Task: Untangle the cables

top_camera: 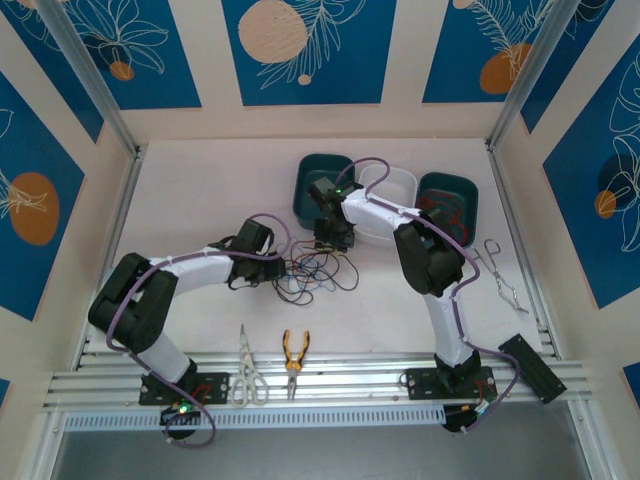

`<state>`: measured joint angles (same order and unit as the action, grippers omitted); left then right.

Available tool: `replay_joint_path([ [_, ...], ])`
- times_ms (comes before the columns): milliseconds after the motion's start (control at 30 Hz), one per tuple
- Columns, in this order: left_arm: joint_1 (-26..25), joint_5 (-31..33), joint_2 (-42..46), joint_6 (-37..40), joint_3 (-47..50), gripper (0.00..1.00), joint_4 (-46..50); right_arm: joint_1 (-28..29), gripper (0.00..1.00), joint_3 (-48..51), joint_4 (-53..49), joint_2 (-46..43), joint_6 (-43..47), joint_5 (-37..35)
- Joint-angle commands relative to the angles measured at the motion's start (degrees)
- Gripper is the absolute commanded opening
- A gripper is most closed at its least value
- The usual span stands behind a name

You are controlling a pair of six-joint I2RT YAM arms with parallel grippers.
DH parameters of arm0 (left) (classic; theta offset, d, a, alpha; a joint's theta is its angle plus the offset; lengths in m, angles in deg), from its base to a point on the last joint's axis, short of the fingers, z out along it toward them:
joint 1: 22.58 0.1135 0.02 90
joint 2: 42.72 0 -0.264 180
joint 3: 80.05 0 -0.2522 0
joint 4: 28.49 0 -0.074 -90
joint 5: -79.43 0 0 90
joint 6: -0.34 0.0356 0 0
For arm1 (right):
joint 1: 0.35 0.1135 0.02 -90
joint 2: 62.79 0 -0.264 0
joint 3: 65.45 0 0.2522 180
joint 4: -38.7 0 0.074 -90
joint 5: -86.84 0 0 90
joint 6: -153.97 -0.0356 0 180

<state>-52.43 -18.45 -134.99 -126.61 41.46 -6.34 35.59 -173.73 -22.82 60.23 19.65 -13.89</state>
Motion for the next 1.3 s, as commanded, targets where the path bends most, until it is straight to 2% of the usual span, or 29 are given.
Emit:
replay_joint_path([
  [0,0.64,0.18,1.21,0.99,0.43,0.28,1.19,0.0,0.38,1.03,-1.46,-1.1,-1.8,-0.39],
  [333,0.75,1.46,3.01,1.18,1.4,0.28,2.08,-0.18,0.28,5.48,-0.48,-2.76,-3.27,-0.18],
  [467,0.75,1.59,3.56,1.16,1.85,0.27,2.24,-0.01,0.28,6.96,0.7,-4.63,-3.23,0.94],
  [633,0.94,2.64,4.94,1.3,2.59,0.27,3.04,1.38,0.29,7.04,-1.44,-7.23,-2.55,-1.31],
  [800,1.03,2.37,5.01,1.31,2.39,0.27,2.46,2.97,0.39,6.25,-2.76,-9.01,-1.52,-5.21],
  [1067,1.05,1.99,4.86,1.18,2.8,0.27,2.42,3.02,0.39,5.16,-1.91,-9.25,-1.8,-7.18],
  [1267,1.1,2.16,5.08,0.95,3.21,0.27,2.42,2.51,0.39,1.7,0.37,-6.21,0.01,-5.33],
])
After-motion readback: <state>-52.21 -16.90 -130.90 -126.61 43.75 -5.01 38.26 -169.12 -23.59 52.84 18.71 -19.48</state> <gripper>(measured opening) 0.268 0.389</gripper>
